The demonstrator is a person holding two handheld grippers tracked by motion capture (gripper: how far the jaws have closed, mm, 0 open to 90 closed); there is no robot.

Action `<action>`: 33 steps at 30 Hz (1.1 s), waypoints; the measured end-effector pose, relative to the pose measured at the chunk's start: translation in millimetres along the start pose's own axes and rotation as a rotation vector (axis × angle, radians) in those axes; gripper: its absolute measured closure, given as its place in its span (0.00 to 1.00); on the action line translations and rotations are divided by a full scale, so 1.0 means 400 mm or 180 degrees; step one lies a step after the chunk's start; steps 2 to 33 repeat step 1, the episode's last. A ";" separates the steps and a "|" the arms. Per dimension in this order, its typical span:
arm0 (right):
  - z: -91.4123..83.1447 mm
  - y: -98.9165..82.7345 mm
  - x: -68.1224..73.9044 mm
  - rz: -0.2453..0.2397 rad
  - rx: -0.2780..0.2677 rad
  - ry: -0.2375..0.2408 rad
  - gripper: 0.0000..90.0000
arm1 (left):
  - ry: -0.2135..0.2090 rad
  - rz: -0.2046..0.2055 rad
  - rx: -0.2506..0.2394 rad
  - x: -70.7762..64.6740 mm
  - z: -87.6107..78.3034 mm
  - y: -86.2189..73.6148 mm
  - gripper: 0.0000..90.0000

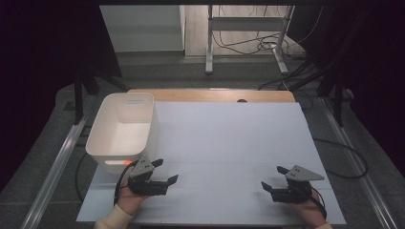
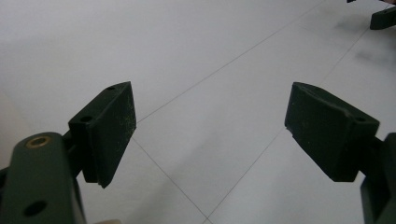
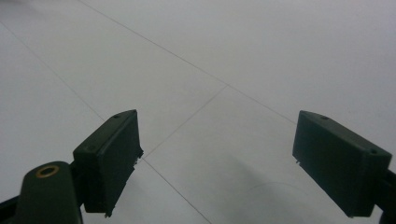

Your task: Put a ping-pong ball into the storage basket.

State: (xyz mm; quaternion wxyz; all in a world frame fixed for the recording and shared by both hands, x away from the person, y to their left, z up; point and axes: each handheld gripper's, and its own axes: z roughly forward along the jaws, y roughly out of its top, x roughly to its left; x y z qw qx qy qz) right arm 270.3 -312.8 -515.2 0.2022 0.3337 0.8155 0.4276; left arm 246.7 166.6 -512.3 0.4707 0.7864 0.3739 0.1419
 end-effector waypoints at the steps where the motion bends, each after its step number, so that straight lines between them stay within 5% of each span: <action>1: 0.000 0.000 0.000 -0.0005 -0.0008 0.0004 0.17 | 0.0000 0.0001 0.0010 0.000 0.001 -0.001 0.20; 33: 0.000 0.000 0.000 -0.0005 -0.0008 0.0004 0.17 | 0.0000 0.0001 0.0010 0.000 0.001 -0.001 0.20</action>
